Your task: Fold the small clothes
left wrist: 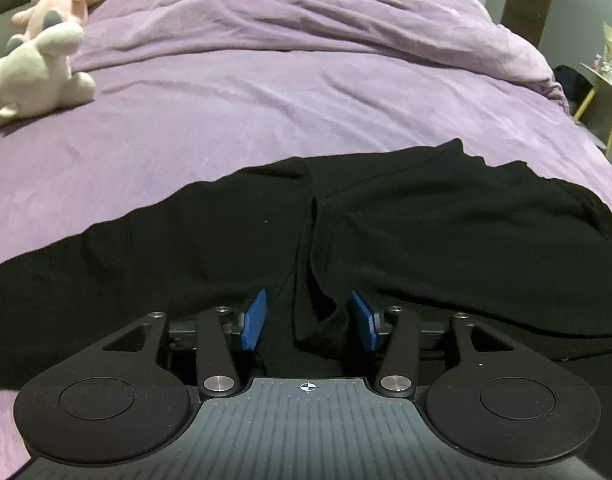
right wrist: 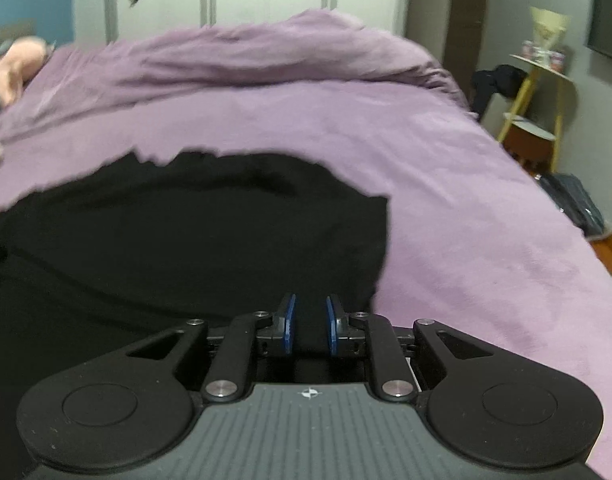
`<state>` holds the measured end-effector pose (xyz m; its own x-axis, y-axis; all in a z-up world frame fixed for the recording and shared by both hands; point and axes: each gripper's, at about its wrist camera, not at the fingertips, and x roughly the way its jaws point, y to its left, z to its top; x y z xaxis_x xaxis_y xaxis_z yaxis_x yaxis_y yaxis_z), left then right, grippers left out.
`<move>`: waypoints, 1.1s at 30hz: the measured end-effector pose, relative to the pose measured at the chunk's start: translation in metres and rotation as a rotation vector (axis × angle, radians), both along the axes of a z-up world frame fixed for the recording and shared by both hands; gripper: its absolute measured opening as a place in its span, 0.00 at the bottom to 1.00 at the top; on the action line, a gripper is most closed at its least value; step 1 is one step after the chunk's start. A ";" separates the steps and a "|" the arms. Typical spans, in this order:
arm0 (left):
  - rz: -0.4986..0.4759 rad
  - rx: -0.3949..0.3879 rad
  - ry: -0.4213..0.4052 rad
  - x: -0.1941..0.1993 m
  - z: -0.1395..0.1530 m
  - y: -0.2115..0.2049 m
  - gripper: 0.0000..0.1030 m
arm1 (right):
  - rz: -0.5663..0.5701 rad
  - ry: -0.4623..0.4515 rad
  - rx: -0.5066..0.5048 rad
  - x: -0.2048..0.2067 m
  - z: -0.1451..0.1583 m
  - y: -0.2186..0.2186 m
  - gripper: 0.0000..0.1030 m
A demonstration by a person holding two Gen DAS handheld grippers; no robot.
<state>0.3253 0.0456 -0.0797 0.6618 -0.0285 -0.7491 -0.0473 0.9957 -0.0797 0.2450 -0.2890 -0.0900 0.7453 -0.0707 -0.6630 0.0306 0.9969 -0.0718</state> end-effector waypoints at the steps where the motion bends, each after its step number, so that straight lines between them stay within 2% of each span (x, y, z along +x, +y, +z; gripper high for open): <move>1: -0.002 0.006 0.002 0.000 0.000 -0.001 0.53 | -0.004 0.005 -0.026 0.001 -0.004 0.000 0.13; 5: 0.009 0.016 0.016 0.000 -0.001 0.001 0.59 | -0.072 -0.009 -0.031 0.005 -0.008 -0.014 0.04; 9: 0.028 0.003 0.015 -0.005 0.000 0.008 0.61 | -0.076 0.015 -0.029 0.005 0.000 -0.010 0.04; 15: 0.042 -0.081 -0.006 -0.033 0.017 0.033 0.61 | -0.082 0.041 0.210 -0.030 0.024 -0.009 0.10; 19: 0.126 -0.056 -0.016 -0.063 0.038 0.072 0.71 | -0.051 0.077 0.332 -0.062 0.025 -0.001 0.17; 21: 0.197 -0.061 -0.054 -0.081 0.046 0.106 0.77 | -0.056 0.095 0.384 -0.076 0.022 0.002 0.18; 24: 0.362 -0.108 -0.064 -0.100 0.045 0.168 0.78 | -0.081 0.140 0.478 -0.091 0.012 0.006 0.18; 26: 0.503 -0.184 -0.048 -0.110 0.039 0.213 0.69 | -0.089 0.163 0.520 -0.100 0.005 0.012 0.19; 29: 0.684 -0.352 -0.066 -0.126 0.025 0.278 0.60 | -0.088 0.158 0.502 -0.106 0.004 0.021 0.19; 33: 0.845 -0.493 -0.080 -0.135 0.006 0.331 0.53 | -0.102 0.169 0.511 -0.103 0.006 0.027 0.20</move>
<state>0.1900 0.3768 -0.0736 0.6566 0.1803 -0.7324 -0.7054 0.4904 -0.5117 0.1418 -0.2621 -0.0839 0.6316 0.2253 -0.7419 0.1592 0.8988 0.4085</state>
